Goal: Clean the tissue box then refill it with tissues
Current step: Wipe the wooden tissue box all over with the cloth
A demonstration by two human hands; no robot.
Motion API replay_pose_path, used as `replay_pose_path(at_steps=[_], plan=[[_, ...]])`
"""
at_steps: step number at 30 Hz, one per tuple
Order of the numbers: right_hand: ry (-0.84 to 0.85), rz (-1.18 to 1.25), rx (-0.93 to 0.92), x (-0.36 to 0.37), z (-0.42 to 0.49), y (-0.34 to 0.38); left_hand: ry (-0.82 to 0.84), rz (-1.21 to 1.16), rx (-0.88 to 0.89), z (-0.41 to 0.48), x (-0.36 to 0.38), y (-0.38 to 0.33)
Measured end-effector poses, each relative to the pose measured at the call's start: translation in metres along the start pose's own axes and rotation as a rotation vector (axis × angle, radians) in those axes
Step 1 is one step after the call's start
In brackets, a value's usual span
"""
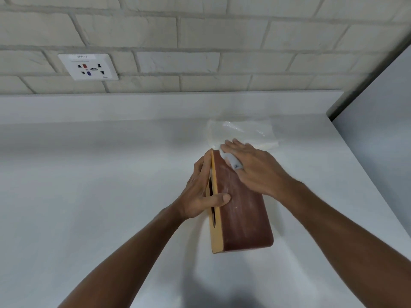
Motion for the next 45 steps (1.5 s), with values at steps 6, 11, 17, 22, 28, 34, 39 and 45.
replay_pose_path(at_steps=[6,11,17,22,28,34,39,45], plan=[[0.031,0.023,-0.047,0.004,-0.001,-0.006,0.008,0.018,0.018,0.001,-0.001,-0.001],[0.061,0.033,-0.126,0.015,-0.003,0.0,0.005,0.03,0.042,0.001,-0.001,0.001],[-0.018,0.025,-0.042,0.01,-0.012,-0.009,0.004,0.037,0.016,-0.001,-0.001,0.002],[-0.038,0.066,0.038,0.009,-0.012,-0.03,-0.007,0.013,0.019,0.0,-0.001,-0.002],[0.028,0.029,-0.09,0.012,-0.024,-0.025,0.004,0.03,0.021,0.001,-0.001,-0.002],[-0.02,0.036,-0.02,0.014,-0.013,-0.007,-0.005,0.017,0.02,0.001,-0.001,-0.004],[0.008,0.033,-0.01,0.003,-0.015,-0.038,-0.018,0.011,0.027,0.0,0.0,-0.005],[0.001,0.041,-0.092,0.015,-0.009,-0.004,-0.016,0.032,0.024,0.0,-0.001,-0.009]])
Point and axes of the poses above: each hand's wrist, its own z-axis towards the middle knuckle, its own x-axis out of the palm, y = z × x, the point moved 1 cm from there along z, towards the middle knuckle, and after that the axes turned 14 degrees about x, right-handed, at the moved point
